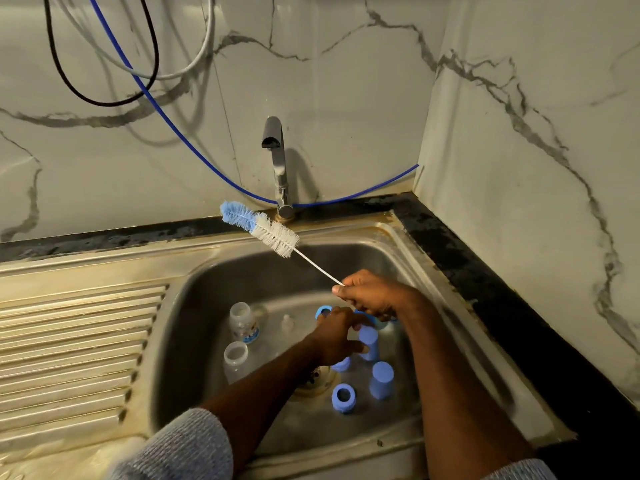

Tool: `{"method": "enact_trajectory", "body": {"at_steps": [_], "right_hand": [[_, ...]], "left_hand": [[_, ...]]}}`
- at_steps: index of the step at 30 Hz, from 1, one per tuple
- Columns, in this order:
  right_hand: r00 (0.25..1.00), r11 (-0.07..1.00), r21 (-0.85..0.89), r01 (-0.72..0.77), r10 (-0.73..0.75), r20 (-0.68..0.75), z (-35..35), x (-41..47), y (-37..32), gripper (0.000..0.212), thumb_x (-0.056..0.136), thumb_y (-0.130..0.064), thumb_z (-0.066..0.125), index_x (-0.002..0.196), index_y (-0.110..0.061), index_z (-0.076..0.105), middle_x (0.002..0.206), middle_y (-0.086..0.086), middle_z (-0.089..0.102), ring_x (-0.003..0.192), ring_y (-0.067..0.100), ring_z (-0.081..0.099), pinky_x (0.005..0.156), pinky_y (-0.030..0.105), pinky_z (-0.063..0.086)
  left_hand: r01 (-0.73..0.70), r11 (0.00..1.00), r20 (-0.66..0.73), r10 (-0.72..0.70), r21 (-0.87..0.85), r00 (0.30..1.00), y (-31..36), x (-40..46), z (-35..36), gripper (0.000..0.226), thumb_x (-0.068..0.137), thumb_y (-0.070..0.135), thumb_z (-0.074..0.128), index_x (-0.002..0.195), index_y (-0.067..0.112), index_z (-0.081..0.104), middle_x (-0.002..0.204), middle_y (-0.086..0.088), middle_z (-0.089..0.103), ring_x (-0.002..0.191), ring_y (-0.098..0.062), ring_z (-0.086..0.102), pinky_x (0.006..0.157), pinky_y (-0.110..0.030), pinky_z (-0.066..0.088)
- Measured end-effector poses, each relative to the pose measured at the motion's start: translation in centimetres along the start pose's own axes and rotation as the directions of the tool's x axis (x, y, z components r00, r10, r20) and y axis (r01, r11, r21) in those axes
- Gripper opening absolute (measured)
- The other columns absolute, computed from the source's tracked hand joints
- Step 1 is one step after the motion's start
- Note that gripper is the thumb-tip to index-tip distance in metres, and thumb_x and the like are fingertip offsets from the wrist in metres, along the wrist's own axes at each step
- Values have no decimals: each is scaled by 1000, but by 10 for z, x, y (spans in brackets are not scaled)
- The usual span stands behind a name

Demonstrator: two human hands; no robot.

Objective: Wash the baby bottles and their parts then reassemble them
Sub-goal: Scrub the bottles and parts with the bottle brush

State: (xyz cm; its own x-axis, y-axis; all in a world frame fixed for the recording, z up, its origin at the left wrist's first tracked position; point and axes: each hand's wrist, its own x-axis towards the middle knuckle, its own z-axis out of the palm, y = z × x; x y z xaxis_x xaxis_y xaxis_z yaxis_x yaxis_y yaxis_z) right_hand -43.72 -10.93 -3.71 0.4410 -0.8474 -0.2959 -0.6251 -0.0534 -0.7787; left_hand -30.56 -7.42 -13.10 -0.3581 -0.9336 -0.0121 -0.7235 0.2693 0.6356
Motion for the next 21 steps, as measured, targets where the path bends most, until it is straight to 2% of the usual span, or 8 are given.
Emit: {"method": "enact_trajectory", "body": {"at_steps": [3, 5, 7, 10, 11, 13, 17, 21], "right_hand": [[1000, 999, 49, 7, -7, -2, 3, 1, -1, 44, 102, -44, 50, 65, -21, 53, 46, -7, 44, 38, 8, 32, 43, 21, 24], [1000, 995, 104, -1, 1, -1, 4, 2, -2, 46, 104, -45, 43, 68, -20, 56, 50, -4, 42, 42, 9, 29, 45, 25, 21], [1000, 994, 112, -8, 9, -9, 5, 2, -4, 47, 106, -45, 39, 72, -18, 58, 48, -5, 37, 40, 8, 25, 42, 21, 20], [1000, 995, 97, 10, -11, 11, 6, 2, -7, 45, 107, -40, 37, 77, -17, 62, 45, -8, 36, 38, 7, 25, 40, 18, 20], [1000, 996, 92, 17, -18, 16, 7, 3, -7, 44, 107, -38, 38, 78, -17, 63, 46, -8, 36, 39, 7, 26, 40, 20, 21], [999, 998, 45, 43, -44, 17, 11, 5, -8, 39, 105, -34, 44, 79, -17, 68, 48, -8, 41, 42, 6, 32, 44, 22, 25], [989, 986, -79, 145, -143, 27, 24, 11, -7, 28, 101, -22, 55, 85, -13, 76, 60, -18, 63, 55, -7, 56, 54, 10, 41], [981, 973, -127, 192, -190, 23, 28, 16, -1, 24, 101, -22, 58, 91, -20, 79, 67, -24, 68, 60, -16, 57, 59, 7, 41]], "left_hand": [[55, 963, -175, -104, -264, 979, 7, -3, -21, 36, 83, 17, 83, 112, 4, 66, 107, -15, 68, 91, -18, 59, 85, -41, 50], [91, 908, -243, -204, -408, 948, 5, -8, -43, 28, 83, 9, 81, 105, 1, 66, 96, -14, 70, 84, -17, 63, 73, -35, 54], [152, 837, -272, -335, -526, 902, -3, -20, -66, 29, 83, 9, 81, 107, 3, 64, 93, -6, 70, 81, -17, 67, 61, -23, 52], [167, 694, -319, -514, -700, 796, -21, -49, -99, 6, 91, 13, 73, 96, 15, 70, 91, -9, 75, 79, -20, 73, 59, -26, 54], [132, 639, -346, -565, -758, 749, -29, -58, -110, 7, 95, 12, 68, 91, 15, 72, 89, -12, 76, 74, -20, 72, 57, -27, 55], [28, 481, -351, -677, -876, 647, -47, -79, -131, 13, 100, 15, 60, 97, 9, 71, 93, -20, 74, 75, -25, 72, 62, -32, 58], [-285, 216, -348, -733, -934, 585, -76, -112, -171, 27, 106, 19, 50, 125, 1, 59, 116, -23, 68, 91, -29, 70, 80, -37, 58], [-463, 156, -407, -756, -873, 513, -77, -116, -192, 28, 105, 17, 51, 129, 2, 55, 124, -23, 64, 107, -35, 68, 89, -42, 60]]}}
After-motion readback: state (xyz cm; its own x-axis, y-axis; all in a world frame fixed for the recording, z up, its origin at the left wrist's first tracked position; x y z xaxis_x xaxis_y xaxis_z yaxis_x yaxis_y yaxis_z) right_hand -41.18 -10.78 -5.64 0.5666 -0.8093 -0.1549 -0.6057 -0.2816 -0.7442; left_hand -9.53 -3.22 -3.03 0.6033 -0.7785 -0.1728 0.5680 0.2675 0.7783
